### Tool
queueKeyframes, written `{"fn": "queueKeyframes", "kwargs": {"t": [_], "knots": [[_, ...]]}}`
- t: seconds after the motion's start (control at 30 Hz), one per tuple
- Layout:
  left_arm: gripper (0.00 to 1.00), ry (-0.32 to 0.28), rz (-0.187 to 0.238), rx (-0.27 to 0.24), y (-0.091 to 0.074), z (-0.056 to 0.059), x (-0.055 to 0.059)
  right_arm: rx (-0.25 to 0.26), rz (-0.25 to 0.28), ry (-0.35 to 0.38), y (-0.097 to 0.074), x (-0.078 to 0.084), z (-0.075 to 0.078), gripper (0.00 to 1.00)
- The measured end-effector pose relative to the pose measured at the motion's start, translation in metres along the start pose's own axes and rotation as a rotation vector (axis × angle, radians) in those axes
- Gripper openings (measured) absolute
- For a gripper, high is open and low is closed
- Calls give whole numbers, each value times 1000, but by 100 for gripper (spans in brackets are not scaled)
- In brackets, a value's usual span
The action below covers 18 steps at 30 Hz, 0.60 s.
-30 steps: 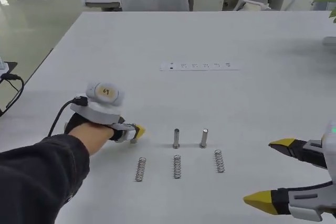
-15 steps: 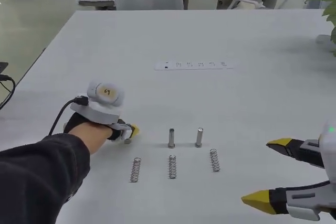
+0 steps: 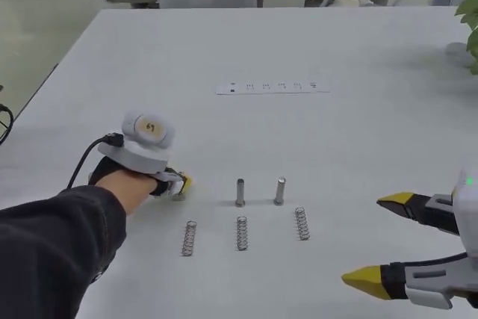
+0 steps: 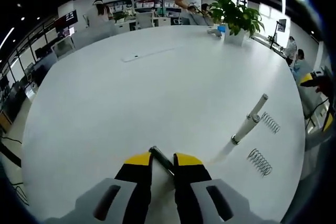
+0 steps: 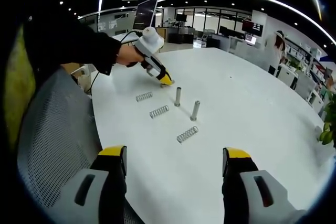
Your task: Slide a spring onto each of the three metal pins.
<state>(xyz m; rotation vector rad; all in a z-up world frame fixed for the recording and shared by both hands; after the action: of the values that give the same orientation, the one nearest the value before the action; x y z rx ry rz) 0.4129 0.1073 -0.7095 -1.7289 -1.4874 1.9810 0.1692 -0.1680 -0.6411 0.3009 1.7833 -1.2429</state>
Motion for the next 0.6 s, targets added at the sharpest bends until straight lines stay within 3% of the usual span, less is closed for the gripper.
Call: {"fn": "queueKeyframes", "kwargs": {"t": [0.43, 0.6], "knots": [[1, 68, -18, 6, 3, 2, -1, -3, -2, 7, 1, 0, 2, 73], [9, 59, -21, 9, 6, 1, -3, -6, -3, 8, 3, 1, 3, 72]]}}
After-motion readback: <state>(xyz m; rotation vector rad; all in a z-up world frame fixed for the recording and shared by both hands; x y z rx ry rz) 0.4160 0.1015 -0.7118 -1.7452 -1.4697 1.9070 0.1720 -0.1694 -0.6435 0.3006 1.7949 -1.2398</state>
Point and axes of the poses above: the centre of the closed fingertips' face, and the gripper's own axes: y roughly forward along the fingers, z roughly to its right, x roughly out of its underside, the point moved 10 cm from there along -y, roughly backward along the fingers, and after that the axes turned 9 degrees about y, right-handed, at the moved point
